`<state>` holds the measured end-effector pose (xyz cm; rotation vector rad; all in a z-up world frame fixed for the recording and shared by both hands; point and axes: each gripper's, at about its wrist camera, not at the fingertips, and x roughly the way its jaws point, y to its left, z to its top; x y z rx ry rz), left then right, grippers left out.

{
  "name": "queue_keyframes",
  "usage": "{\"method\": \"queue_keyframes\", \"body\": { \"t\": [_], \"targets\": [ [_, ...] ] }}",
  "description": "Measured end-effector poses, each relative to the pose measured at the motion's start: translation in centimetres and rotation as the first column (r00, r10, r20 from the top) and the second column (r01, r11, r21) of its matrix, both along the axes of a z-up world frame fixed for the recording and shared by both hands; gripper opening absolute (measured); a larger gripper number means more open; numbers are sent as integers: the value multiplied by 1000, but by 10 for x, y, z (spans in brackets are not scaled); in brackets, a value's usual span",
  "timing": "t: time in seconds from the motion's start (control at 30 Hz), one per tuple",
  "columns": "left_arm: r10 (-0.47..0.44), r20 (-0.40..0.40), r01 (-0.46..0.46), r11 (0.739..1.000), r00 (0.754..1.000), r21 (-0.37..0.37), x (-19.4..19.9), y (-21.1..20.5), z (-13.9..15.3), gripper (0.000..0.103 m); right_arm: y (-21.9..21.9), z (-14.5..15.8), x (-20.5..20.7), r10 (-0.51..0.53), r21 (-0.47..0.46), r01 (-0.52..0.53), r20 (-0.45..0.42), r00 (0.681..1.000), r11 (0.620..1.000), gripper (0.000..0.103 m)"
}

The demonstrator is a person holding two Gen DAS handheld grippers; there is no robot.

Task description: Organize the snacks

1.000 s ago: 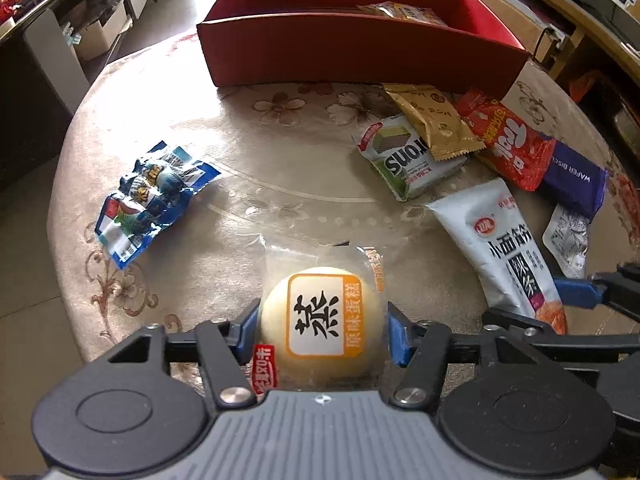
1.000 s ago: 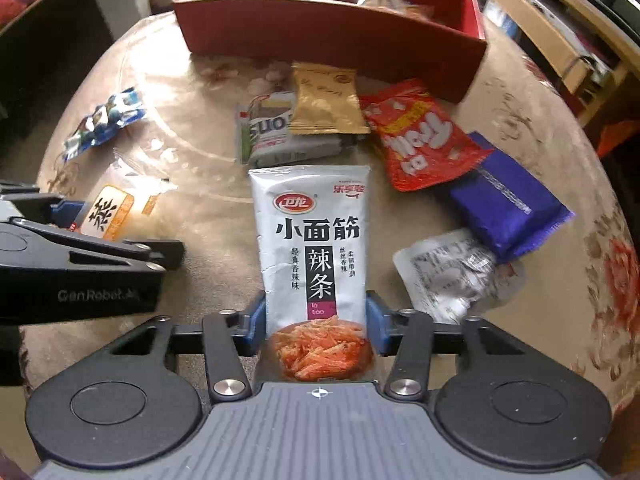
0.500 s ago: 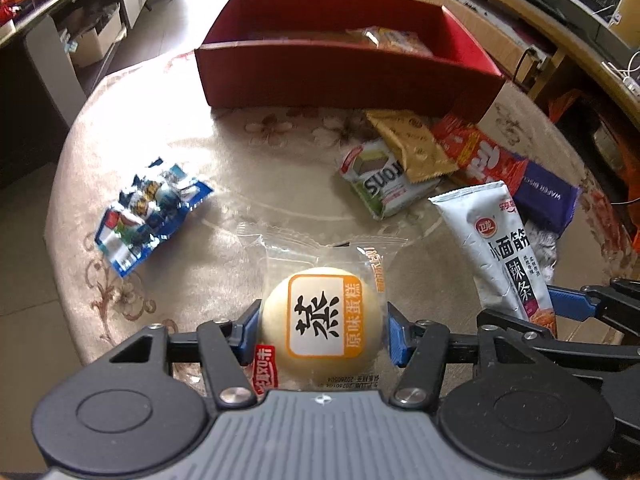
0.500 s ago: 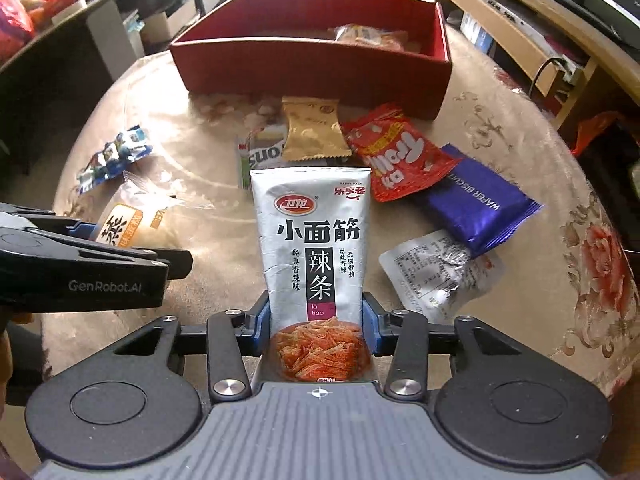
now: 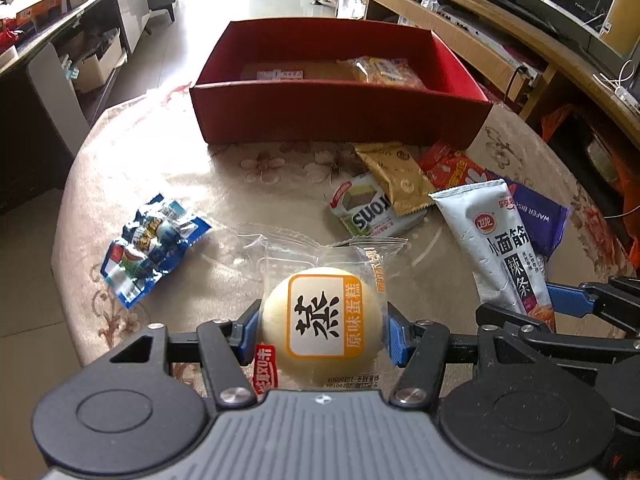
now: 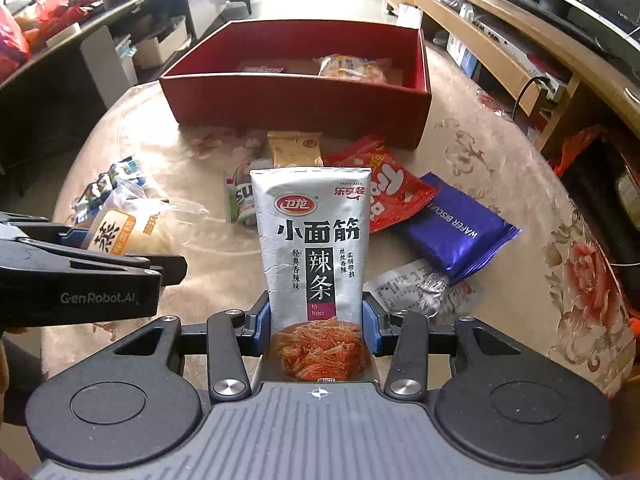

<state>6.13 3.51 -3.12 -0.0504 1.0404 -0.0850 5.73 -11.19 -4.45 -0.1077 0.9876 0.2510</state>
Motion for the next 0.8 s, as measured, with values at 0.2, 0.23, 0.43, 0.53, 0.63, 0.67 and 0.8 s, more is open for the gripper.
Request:
{"method": "queue_keyframes", "body": {
  "t": [0.2,0.23,0.43,0.53,0.63,0.67,0.8],
  "targets": [
    [-3,9,3,1000,1000,-2,3,-4,2,58,-2,3,3,-3,8,3,12,1000,1000,52],
    [-3,13,3,1000,1000,-2,4,-4,3,58,-2,3,3,-5,9,5,15,1000,1000,52],
    [6,37,-6,1000,999,-4,9,-6,10,58,-3,9,6,-12,16,11,41,999,1000,52],
    [7,51,-7,1000,999,2,12,-6,14,58,-4,12,10,-22,21,21,52,998,1000,52],
    [12,64,-13,1000,998,8,18,-5,18,58,-6,16,16,-35,30,33,67,997,999,52],
    [14,67,-15,1000,998,9,20,-5,19,58,-6,18,18,-38,35,36,75,996,999,52],
    [20,82,-21,1000,996,13,29,-7,24,58,-7,25,26,-41,51,36,97,994,998,52]
  ]
}}
